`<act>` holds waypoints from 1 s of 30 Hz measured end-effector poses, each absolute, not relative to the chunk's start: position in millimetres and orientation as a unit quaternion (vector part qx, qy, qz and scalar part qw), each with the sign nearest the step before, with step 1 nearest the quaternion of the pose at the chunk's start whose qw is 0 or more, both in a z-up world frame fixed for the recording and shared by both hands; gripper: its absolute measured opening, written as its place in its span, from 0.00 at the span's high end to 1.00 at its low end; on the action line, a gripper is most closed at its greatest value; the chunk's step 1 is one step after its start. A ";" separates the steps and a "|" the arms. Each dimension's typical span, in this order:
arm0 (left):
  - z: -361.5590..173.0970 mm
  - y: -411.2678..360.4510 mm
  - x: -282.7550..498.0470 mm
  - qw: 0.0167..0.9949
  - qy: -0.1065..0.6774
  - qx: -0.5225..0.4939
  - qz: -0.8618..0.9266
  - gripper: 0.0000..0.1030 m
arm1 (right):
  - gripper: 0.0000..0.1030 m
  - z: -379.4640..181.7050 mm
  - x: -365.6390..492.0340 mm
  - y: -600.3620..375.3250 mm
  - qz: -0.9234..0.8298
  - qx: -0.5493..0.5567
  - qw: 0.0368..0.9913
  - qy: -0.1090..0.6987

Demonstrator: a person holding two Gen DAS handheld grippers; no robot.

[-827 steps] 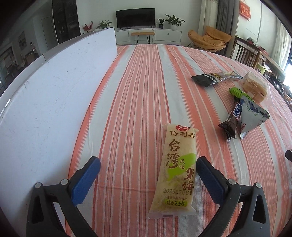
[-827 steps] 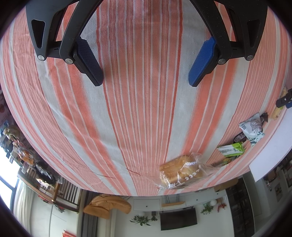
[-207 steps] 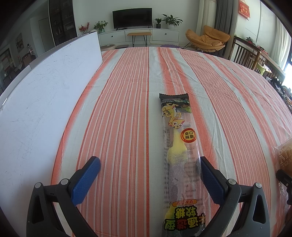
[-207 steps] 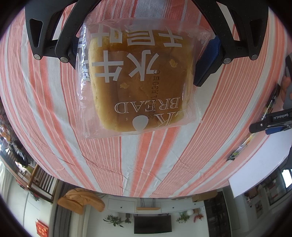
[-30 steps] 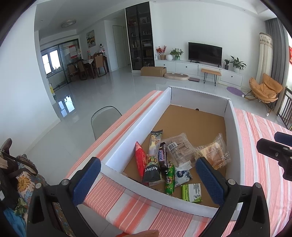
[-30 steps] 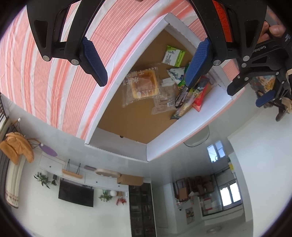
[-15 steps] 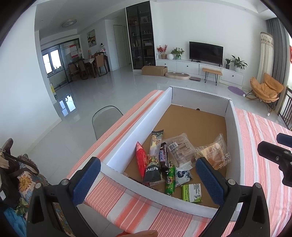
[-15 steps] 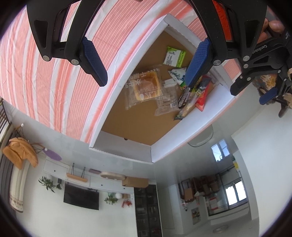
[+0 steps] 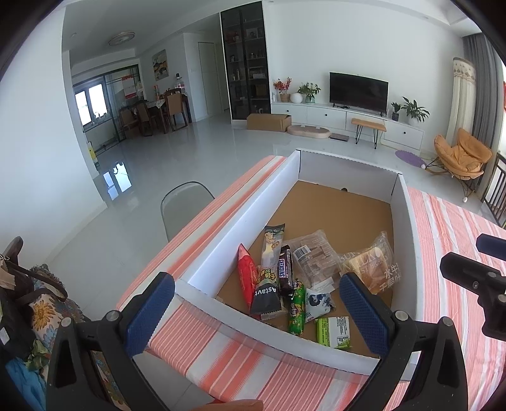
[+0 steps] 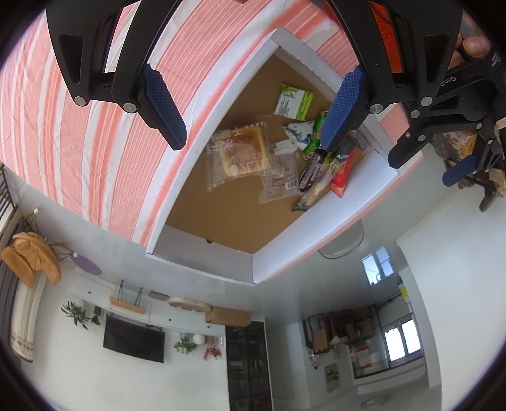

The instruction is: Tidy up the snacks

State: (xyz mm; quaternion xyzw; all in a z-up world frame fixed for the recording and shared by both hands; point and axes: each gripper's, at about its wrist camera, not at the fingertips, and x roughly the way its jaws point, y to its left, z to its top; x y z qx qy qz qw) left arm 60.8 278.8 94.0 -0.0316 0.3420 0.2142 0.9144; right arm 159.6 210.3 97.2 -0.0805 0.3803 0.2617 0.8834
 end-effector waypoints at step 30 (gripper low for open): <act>88.1 288.8 59.7 0.909 0.352 -0.046 0.218 0.00 | 0.13 94.9 154.9 224.6 0.275 -0.089 0.876 0.387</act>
